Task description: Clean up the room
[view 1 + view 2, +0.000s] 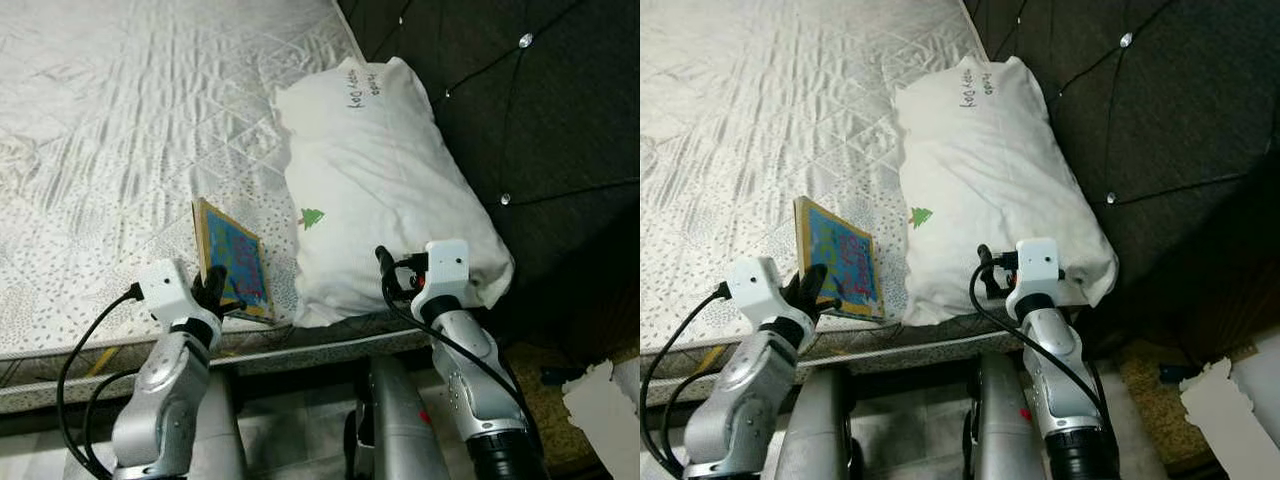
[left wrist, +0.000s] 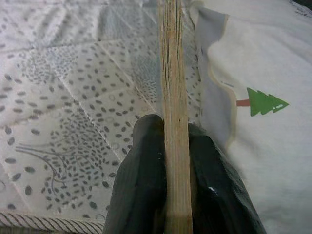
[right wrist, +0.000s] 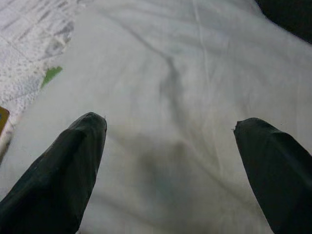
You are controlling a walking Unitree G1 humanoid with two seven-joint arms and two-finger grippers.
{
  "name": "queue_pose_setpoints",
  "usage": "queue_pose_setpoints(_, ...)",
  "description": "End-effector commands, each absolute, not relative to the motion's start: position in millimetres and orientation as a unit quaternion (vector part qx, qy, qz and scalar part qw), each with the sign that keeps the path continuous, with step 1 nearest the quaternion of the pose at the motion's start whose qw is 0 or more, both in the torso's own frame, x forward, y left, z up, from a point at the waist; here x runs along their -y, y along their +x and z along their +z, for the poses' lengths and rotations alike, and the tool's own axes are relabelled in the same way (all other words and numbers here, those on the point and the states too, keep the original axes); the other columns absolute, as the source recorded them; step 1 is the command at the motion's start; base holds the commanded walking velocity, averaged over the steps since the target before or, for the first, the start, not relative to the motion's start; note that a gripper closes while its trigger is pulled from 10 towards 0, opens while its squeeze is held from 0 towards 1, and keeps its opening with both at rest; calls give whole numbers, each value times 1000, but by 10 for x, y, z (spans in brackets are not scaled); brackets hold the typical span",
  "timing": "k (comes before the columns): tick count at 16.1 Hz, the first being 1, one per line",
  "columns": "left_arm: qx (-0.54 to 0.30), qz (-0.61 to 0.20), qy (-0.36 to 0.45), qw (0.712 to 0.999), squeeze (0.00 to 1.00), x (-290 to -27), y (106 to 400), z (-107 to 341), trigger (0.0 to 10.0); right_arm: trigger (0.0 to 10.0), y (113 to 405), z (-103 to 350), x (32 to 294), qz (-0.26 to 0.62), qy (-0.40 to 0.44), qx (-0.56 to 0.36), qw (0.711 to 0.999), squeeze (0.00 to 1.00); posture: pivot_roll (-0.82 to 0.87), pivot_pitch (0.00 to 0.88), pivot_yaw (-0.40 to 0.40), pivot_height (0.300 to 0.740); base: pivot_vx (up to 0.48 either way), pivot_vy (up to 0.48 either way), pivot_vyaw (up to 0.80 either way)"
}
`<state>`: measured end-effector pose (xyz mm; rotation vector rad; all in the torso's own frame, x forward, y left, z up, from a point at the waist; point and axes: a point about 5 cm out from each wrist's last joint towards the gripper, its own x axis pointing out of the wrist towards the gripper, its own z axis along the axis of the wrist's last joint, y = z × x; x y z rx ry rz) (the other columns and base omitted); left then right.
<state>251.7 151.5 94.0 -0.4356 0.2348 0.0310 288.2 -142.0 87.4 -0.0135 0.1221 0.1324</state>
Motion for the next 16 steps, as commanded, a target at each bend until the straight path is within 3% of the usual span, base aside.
queue_pose_setpoints(1, -131, 0, -245, 961, 0, -1374, 2518, 929, 10000, 10000, 2889, 874, 1451, 61, -9, -59, 996, 0, 83, 111, -43, 575, 0, 0, 0)
queue_pose_setpoints(4, -134, -6, -242, 961, 0, -1407, 2573, 920, 10000, 10000, 2890, 870, 1450, 61, -8, -60, 996, 0, 76, 111, -38, 575, 0, 0, 0)
queue_pose_setpoints(8, -174, -55, -258, 949, 0, -1372, 2878, 789, 10000, 10000, 2885, 877, 1480, 56, -9, -56, 997, 0, 49, 108, -34, 575, 0, 0, 0)
queue_pose_setpoints(16, -242, -84, -223, 940, 0, -1438, 3006, 581, 10000, 10000, 2880, 864, 1511, 53, -13, -57, 997, 0, 46, 103, -38, 575, 0, 0, 0)
